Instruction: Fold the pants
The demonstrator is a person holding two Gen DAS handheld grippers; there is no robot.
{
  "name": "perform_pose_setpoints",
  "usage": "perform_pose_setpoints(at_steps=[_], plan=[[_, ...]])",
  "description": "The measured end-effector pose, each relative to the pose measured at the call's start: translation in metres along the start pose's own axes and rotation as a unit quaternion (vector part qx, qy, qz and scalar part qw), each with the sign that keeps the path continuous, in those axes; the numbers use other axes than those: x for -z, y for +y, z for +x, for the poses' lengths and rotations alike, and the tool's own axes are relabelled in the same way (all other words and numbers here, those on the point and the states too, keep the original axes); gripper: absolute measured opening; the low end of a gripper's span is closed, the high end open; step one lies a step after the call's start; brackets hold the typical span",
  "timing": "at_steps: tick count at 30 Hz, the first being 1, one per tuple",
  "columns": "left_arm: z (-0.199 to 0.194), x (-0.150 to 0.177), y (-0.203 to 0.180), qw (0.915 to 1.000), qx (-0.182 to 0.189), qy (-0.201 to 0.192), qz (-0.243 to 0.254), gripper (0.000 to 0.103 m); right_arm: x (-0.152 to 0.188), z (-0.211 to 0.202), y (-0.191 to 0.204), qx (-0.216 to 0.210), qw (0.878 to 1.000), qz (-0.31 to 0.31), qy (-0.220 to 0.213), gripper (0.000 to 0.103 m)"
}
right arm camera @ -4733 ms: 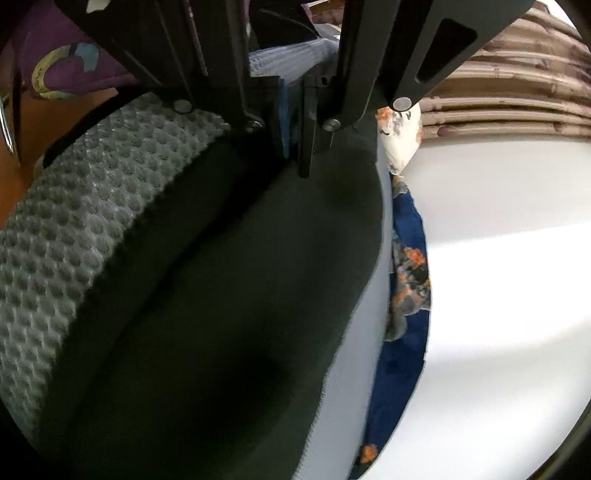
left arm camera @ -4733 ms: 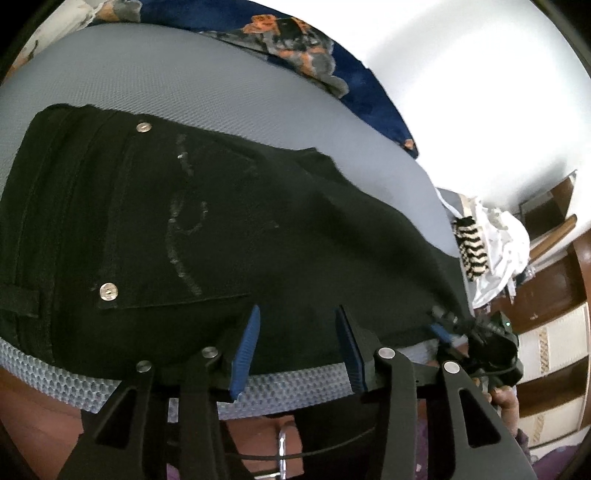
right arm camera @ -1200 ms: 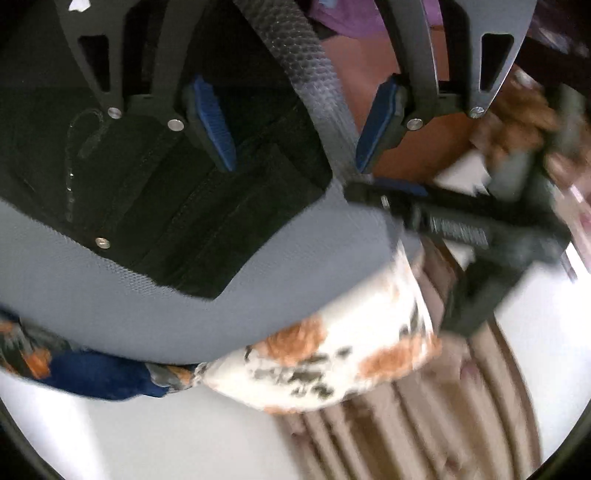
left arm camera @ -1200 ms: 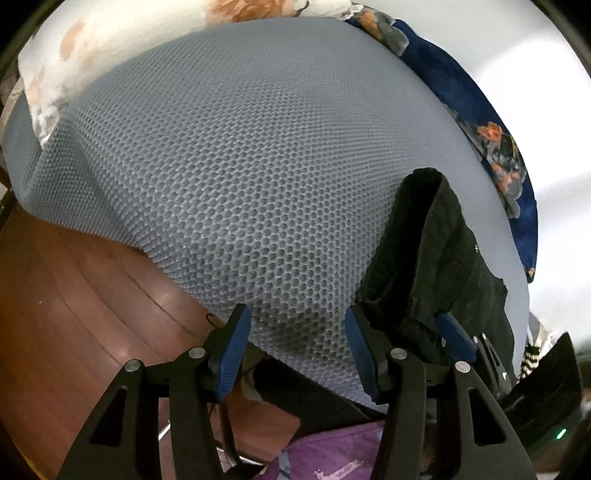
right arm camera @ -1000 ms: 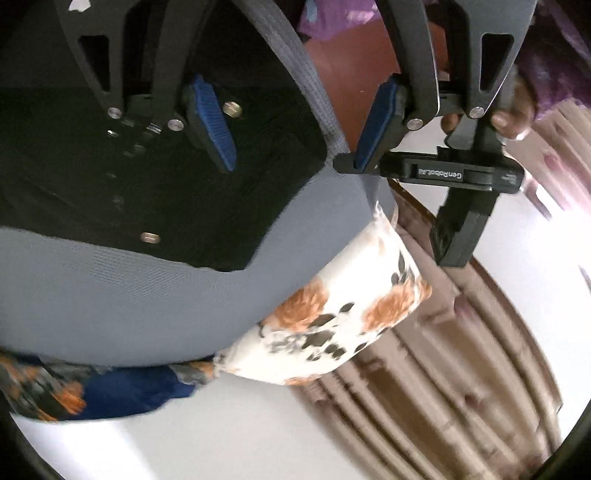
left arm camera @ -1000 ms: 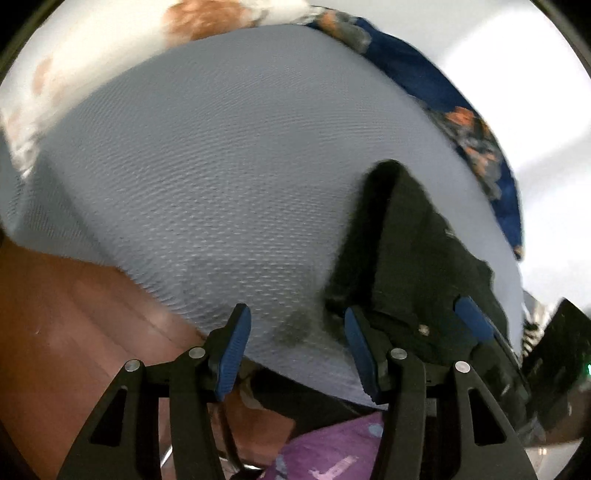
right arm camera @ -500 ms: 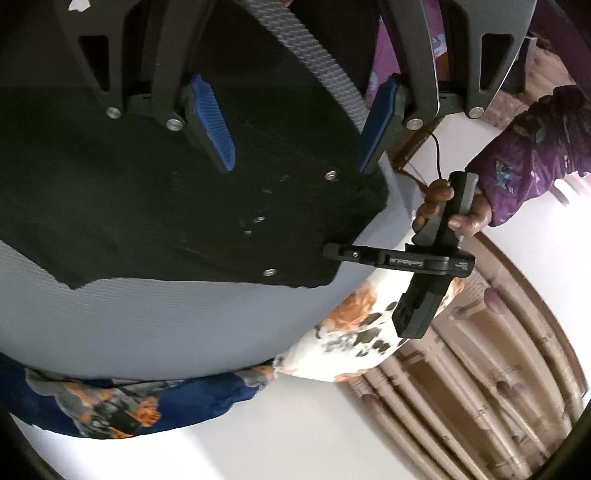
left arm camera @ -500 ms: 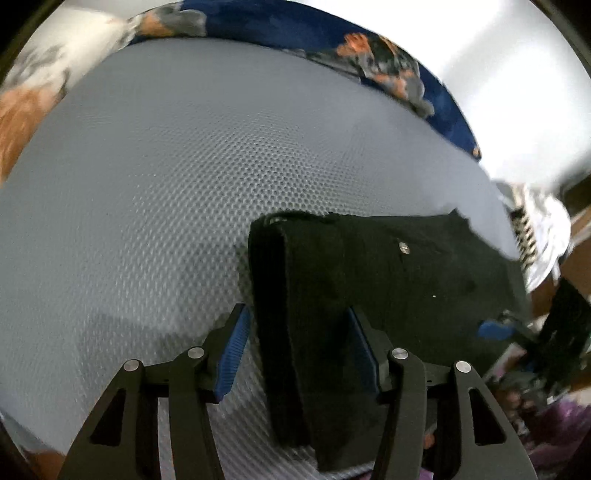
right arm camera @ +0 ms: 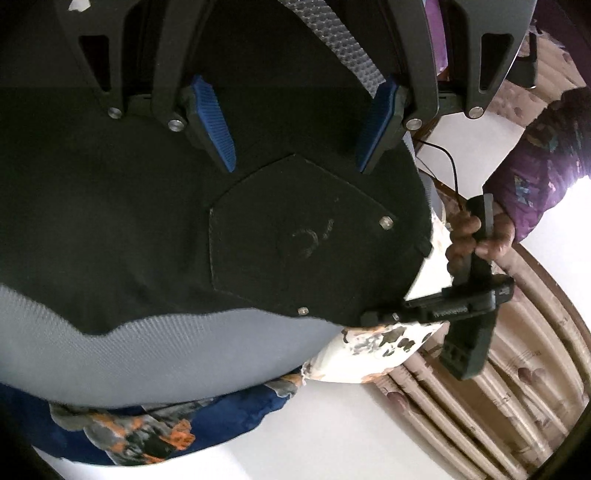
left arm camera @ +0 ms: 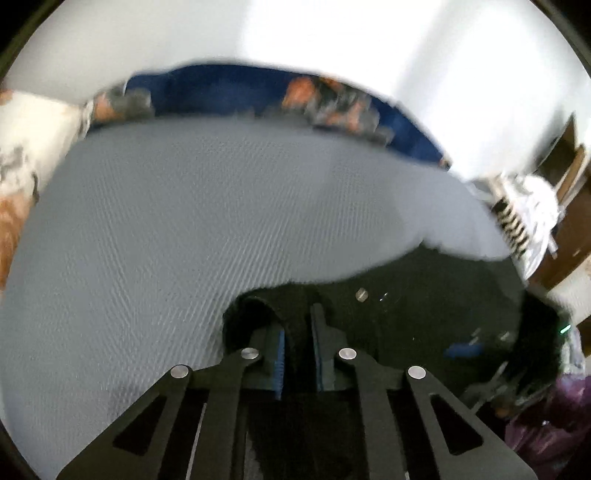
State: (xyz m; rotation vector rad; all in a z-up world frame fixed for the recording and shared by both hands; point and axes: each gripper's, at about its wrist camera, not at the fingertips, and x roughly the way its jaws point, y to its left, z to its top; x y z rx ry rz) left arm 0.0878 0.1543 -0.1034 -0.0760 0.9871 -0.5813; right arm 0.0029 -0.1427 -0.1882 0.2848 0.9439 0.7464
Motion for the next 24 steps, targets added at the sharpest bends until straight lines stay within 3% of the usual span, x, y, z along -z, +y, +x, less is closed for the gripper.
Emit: perform_pose_setpoints(at_steps=[4,10,13,14,15,17,19,24], plan=[[0.032,0.009,0.007,0.9981,-0.05,0.033,0.016,0.011,0.001,0.0,0.0,0.002,1.0,-0.002,-0.004,0.063],[0.04,0.028,0.016,0.9996,-0.026,0.01,-0.012,0.015,-0.001,-0.003,-0.002,-0.006,1.0,0.011,0.002,0.064],[0.034,0.031,0.024,0.9992,-0.016,-0.002,-0.037,0.027,-0.006,-0.015,0.004,-0.026,0.999,0.019,-0.013,0.064],[0.033,0.031,0.025,0.999,-0.024,-0.006,-0.038,0.038,-0.009,-0.018,0.008,-0.04,0.999,0.017,-0.022,0.063],[0.032,0.031,0.025,0.9986,-0.034,-0.009,-0.039,0.042,-0.012,-0.019,0.012,-0.052,0.998,0.013,-0.026,0.061],[0.034,0.03,0.024,0.9986,-0.029,-0.009,-0.044,0.042,-0.015,-0.01,0.026,-0.078,0.997,-0.003,-0.018,0.03],[0.036,0.029,0.019,0.9986,-0.035,-0.011,-0.039,0.042,-0.016,0.006,0.046,-0.073,0.996,-0.041,0.006,0.015],[0.034,0.03,0.018,0.998,-0.034,-0.012,-0.053,0.044,-0.011,0.061,0.089,-0.059,0.988,-0.125,0.076,0.012]])
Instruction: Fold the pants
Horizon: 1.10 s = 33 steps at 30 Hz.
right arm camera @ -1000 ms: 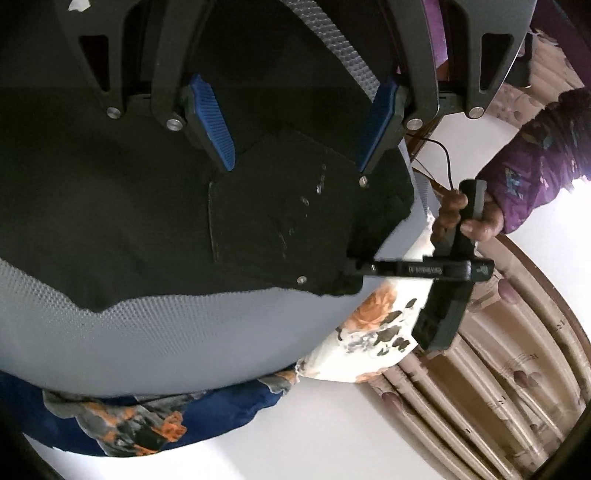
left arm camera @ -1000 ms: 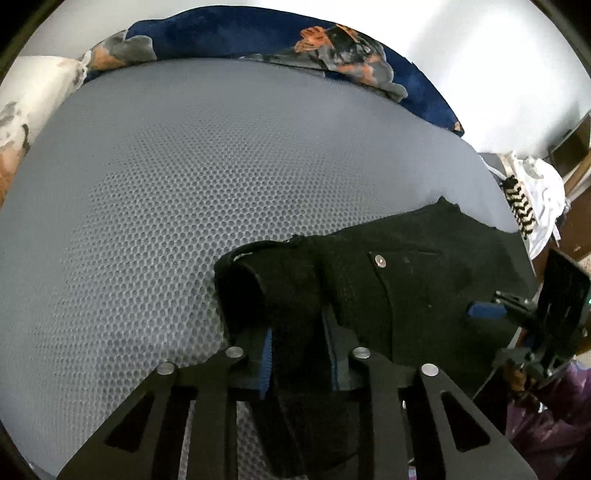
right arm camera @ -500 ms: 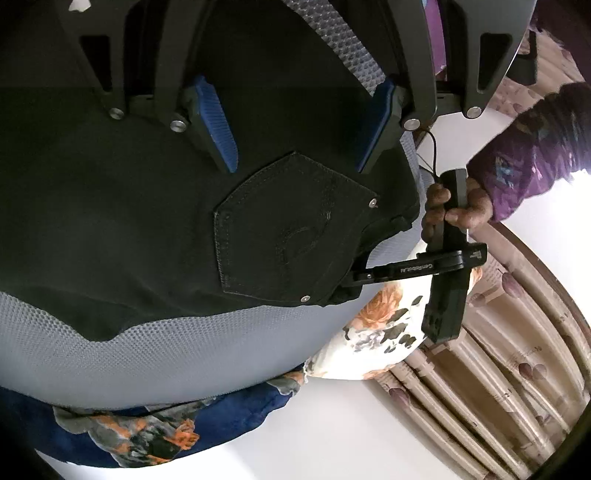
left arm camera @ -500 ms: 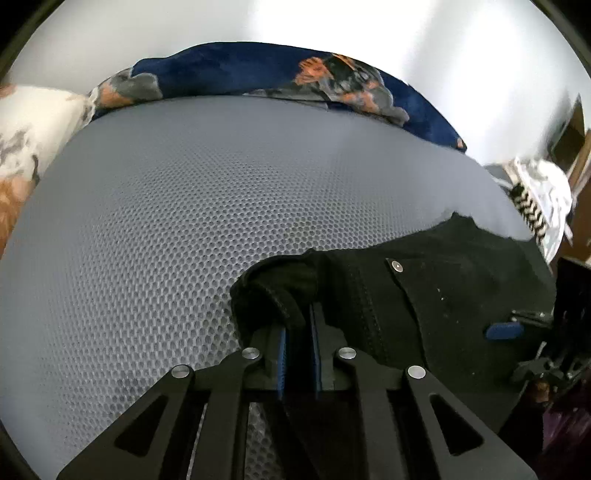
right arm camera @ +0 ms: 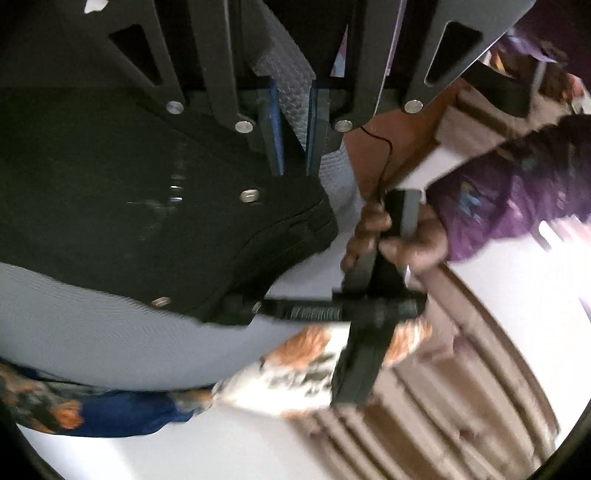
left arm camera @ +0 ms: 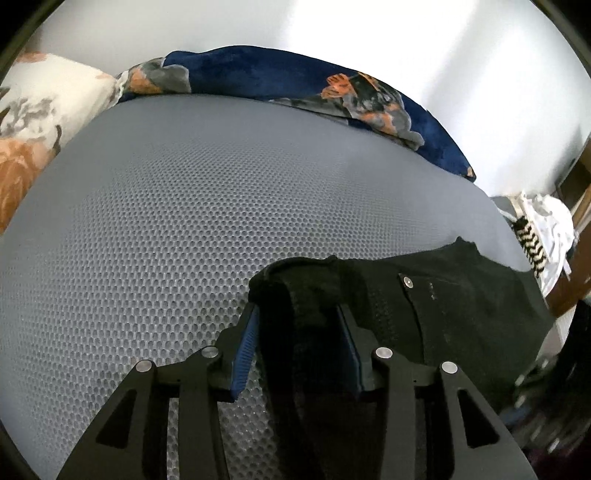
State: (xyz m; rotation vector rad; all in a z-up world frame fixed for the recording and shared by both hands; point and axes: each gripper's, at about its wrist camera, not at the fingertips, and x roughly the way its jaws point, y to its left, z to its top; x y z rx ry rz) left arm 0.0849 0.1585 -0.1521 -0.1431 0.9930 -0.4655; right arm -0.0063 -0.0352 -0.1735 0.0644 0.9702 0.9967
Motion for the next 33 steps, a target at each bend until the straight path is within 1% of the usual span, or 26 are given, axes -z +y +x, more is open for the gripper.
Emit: perform_pose_setpoints(at_steps=[2,3,5,7,9,10,11,12,14,15,16,17,19,20,21,22,23,24,25,26,27,29,31,33], plan=[[-0.003,0.001,0.003,0.9999,0.002,0.006,-0.011,0.047,0.003,0.019,0.002,0.024,0.999,-0.019,0.025,0.007],[-0.005,0.001,0.004,0.9998,0.002,0.011,-0.015,0.051,0.004,0.025,0.002,0.038,0.999,-0.027,0.027,0.0],[-0.013,0.0,0.005,0.9997,-0.008,0.015,-0.017,0.054,0.001,0.028,-0.002,0.041,0.999,-0.019,0.026,0.0],[-0.026,-0.001,0.005,0.9994,-0.028,0.01,-0.019,0.054,-0.001,0.03,-0.002,0.045,0.998,-0.02,0.026,0.0],[-0.046,-0.002,0.007,0.9983,-0.04,-0.012,-0.04,0.054,0.001,0.032,-0.001,0.05,0.998,-0.025,0.023,0.0],[-0.057,-0.001,0.005,0.9977,-0.038,-0.024,-0.051,0.054,0.001,0.033,-0.001,0.046,0.998,-0.02,0.021,0.0],[-0.068,0.003,-0.003,0.9973,-0.022,-0.038,-0.059,0.054,0.001,0.033,-0.005,0.038,0.999,-0.009,0.02,0.0],[-0.072,0.006,-0.011,0.9972,-0.008,-0.042,-0.062,0.054,0.001,0.033,-0.008,0.032,0.999,-0.002,0.019,0.0],[-0.074,0.019,-0.035,0.9967,0.043,-0.032,-0.061,0.054,0.001,0.029,-0.016,0.011,1.0,0.022,0.012,0.0],[-0.07,0.027,-0.05,0.9968,0.059,-0.025,-0.049,0.054,-0.001,0.025,-0.019,-0.001,0.999,0.035,0.008,0.0],[-0.063,0.035,-0.065,0.9978,0.055,-0.023,-0.03,0.054,-0.001,0.02,-0.024,-0.013,0.999,0.052,0.001,0.0],[-0.058,0.04,-0.072,0.9983,0.05,-0.019,-0.023,0.054,-0.002,0.007,-0.032,-0.022,0.997,0.072,-0.015,0.008],[-0.041,0.049,-0.075,0.9984,0.05,-0.001,-0.029,0.054,-0.002,-0.022,-0.048,-0.012,0.995,0.093,-0.042,0.009],[-0.029,0.054,-0.07,0.9979,0.05,0.013,-0.041,0.054,-0.003,-0.047,-0.062,-0.002,0.992,0.109,-0.06,0.009],[-0.021,0.057,-0.069,0.9981,0.045,0.018,-0.039,0.054,-0.003,-0.063,-0.073,0.01,0.991,0.116,-0.072,0.009],[-0.018,0.06,-0.068,0.999,0.036,0.011,-0.025,0.054,-0.006,-0.087,-0.089,0.035,0.988,0.122,-0.083,0.009],[-0.019,0.061,-0.067,0.9998,0.018,-0.01,-0.003,0.054,-0.009,-0.102,-0.102,0.053,0.988,0.12,-0.085,0.011],[-0.019,0.06,-0.066,0.9998,0.014,-0.015,0.0,0.054,-0.013,-0.119,-0.12,0.079,0.988,0.113,-0.077,0.013],[-0.019,0.058,-0.063,0.9997,0.014,-0.02,-0.006,0.054,-0.013,-0.13,-0.131,0.102,0.987,0.107,-0.065,0.019],[-0.019,0.057,-0.061,0.9995,0.015,-0.025,-0.015,0.054,-0.016,-0.136,-0.143,0.128,0.986,0.098,-0.053,0.022],[-0.018,0.057,-0.059,0.9992,0.016,-0.03,-0.02,0.054,-0.019,-0.14,-0.156,0.143,0.985,0.086,-0.042,0.022],[-0.017,0.057,-0.061,0.9992,0.007,-0.038,-0.012,0.054,-0.025,-0.139,-0.178,0.155,0.985,0.074,-0.017,0.022],[-0.014,0.055,-0.065,0.9991,-0.003,-0.041,0.001,0.054,-0.028,-0.131,-0.19,0.145,0.988,0.055,0.01,0.022],[-0.012,0.056,-0.07,0.9988,-0.013,-0.045,0.014,0.054,-0.032,-0.123,-0.199,0.148,0.988,0.028,0.026,0.022]])
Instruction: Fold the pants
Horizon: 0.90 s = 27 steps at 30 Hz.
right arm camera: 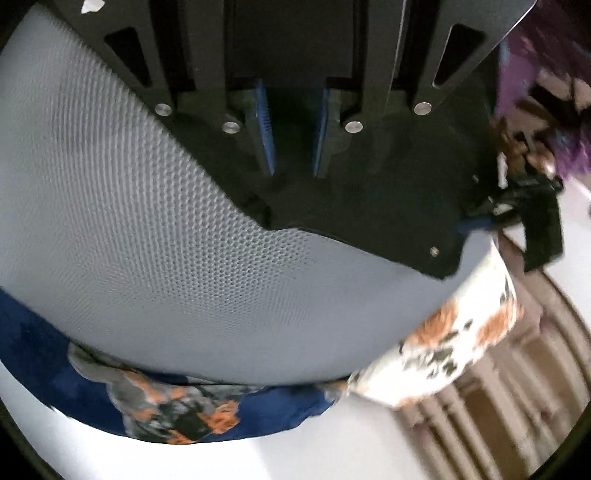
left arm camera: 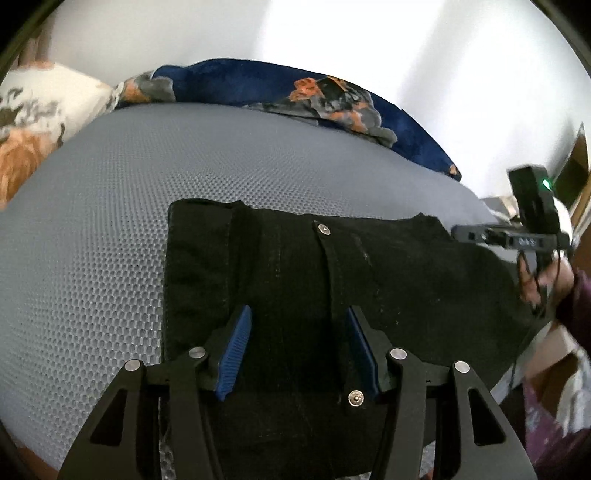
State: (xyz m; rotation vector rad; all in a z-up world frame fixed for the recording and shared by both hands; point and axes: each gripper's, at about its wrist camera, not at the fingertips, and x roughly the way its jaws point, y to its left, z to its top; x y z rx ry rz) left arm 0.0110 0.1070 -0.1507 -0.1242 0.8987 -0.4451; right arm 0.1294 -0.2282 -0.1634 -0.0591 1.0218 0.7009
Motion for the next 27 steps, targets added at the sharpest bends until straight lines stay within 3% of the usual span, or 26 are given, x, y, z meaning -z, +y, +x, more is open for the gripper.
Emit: perform_pose_setpoints(at_steps=[3,8,15,19,23,27], plan=[[0.0,0.0,-0.002,0.9999,-0.009,0.0,0.01,0.054,-0.007,0.011,-0.009,0.0,1.0,-0.018,0.008,0.021],[0.0,-0.005,0.001,0.9999,-0.007,0.011,-0.004,0.054,-0.023,-0.001,-0.018,-0.013,0.999,-0.033,-0.012,0.021],[-0.002,-0.01,-0.002,0.9996,-0.017,0.018,-0.012,0.054,-0.026,0.028,-0.01,-0.05,0.993,-0.088,0.066,0.021],[-0.002,-0.011,-0.008,0.9994,-0.03,0.019,-0.003,0.054,-0.029,0.027,-0.008,-0.077,0.99,-0.1,0.066,0.021],[-0.005,-0.014,-0.01,0.999,-0.038,0.02,-0.009,0.054,-0.029,0.032,-0.005,-0.075,0.987,-0.118,0.074,0.019],[-0.012,-0.016,-0.011,0.9987,-0.047,0.011,-0.018,0.054,-0.031,0.036,-0.01,-0.089,0.988,-0.102,0.08,0.025]])
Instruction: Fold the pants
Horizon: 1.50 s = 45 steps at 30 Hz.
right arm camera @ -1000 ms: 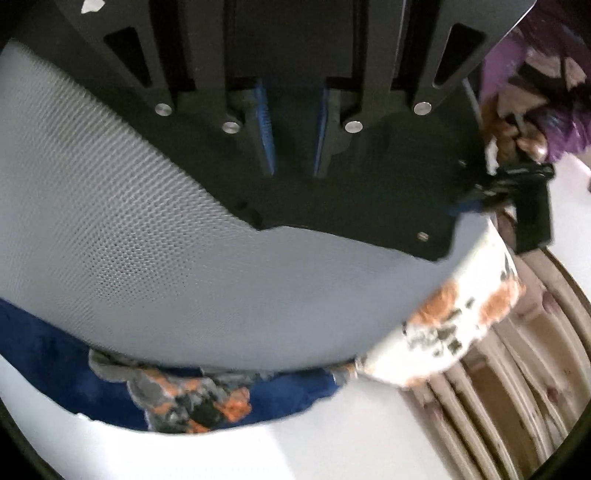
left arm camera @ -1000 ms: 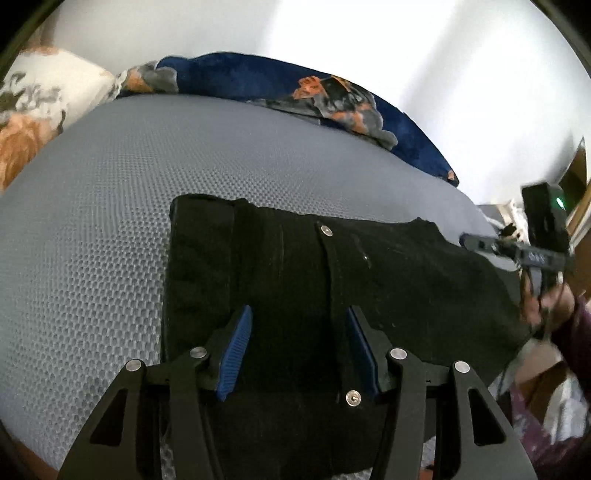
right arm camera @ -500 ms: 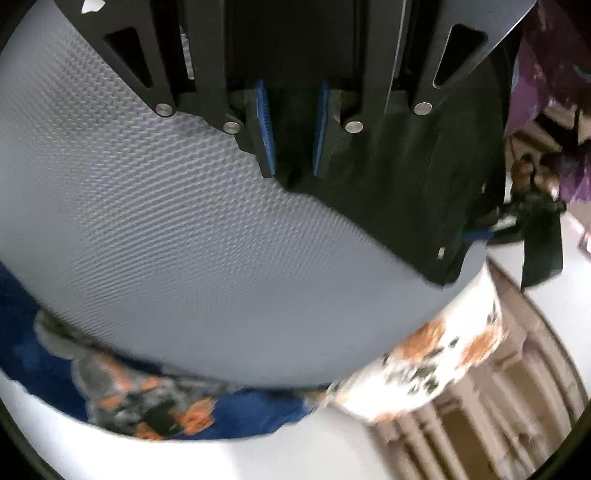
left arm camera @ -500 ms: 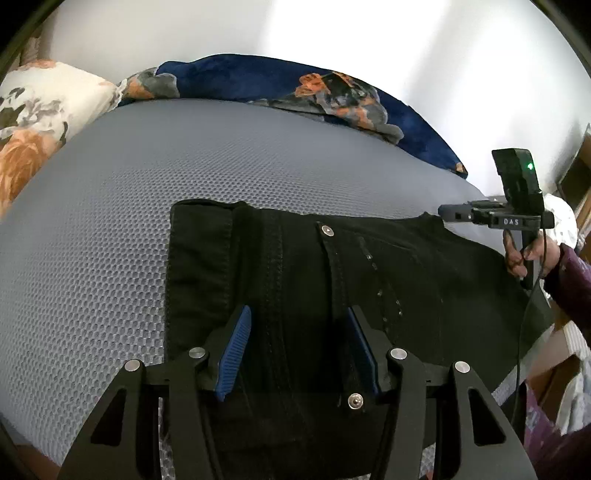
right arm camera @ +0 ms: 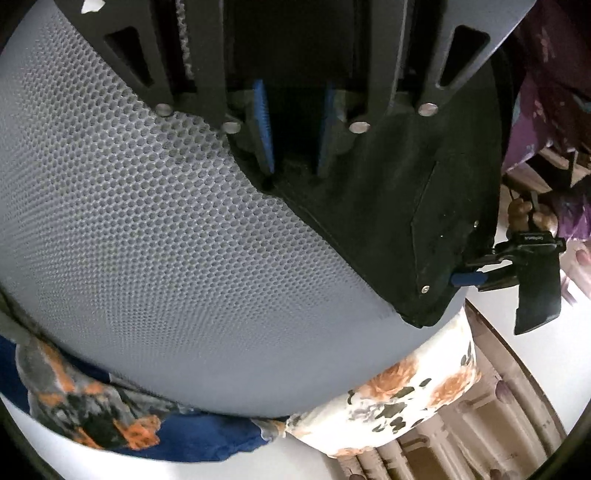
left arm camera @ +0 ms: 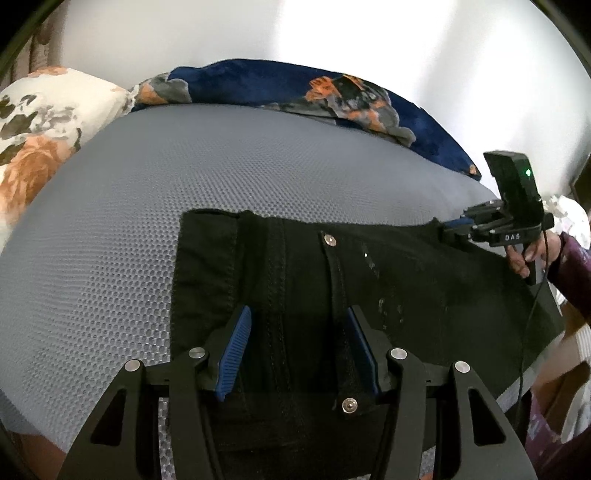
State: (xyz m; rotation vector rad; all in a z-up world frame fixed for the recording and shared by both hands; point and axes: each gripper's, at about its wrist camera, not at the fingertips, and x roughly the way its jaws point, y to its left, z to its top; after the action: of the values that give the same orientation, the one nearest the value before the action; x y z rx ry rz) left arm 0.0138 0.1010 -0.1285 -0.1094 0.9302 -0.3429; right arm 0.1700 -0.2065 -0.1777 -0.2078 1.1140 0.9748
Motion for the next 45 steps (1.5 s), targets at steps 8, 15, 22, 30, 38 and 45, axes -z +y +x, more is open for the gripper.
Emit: perform_pose_setpoints(at_steps=[8,15,22,30,38,45], plan=[[-0.009,-0.006,0.006,0.9991,-0.035,-0.021,-0.015,0.054,0.008,-0.022,-0.007,-0.024,0.995,0.049,-0.083,0.007],[-0.011,-0.03,0.019,0.9931,-0.075,-0.081,-0.039,0.066,0.024,-0.022,-0.041,-0.03,0.976,0.154,-0.149,0.006],[-0.008,-0.034,0.034,0.9901,-0.088,-0.089,-0.063,0.07,0.023,-0.01,-0.056,-0.045,0.975,0.183,-0.114,0.006],[-0.021,-0.074,0.073,0.965,-0.195,-0.166,-0.056,0.07,0.04,-0.021,-0.073,-0.085,0.966,0.204,-0.134,0.007],[0.001,-0.054,0.107,0.9693,-0.188,-0.101,-0.123,0.069,0.036,-0.019,-0.067,-0.07,0.968,0.203,-0.131,0.007],[-0.028,-0.035,0.063,0.9875,-0.12,-0.092,-0.046,0.069,0.028,-0.016,-0.06,-0.045,0.967,0.208,-0.138,0.007]])
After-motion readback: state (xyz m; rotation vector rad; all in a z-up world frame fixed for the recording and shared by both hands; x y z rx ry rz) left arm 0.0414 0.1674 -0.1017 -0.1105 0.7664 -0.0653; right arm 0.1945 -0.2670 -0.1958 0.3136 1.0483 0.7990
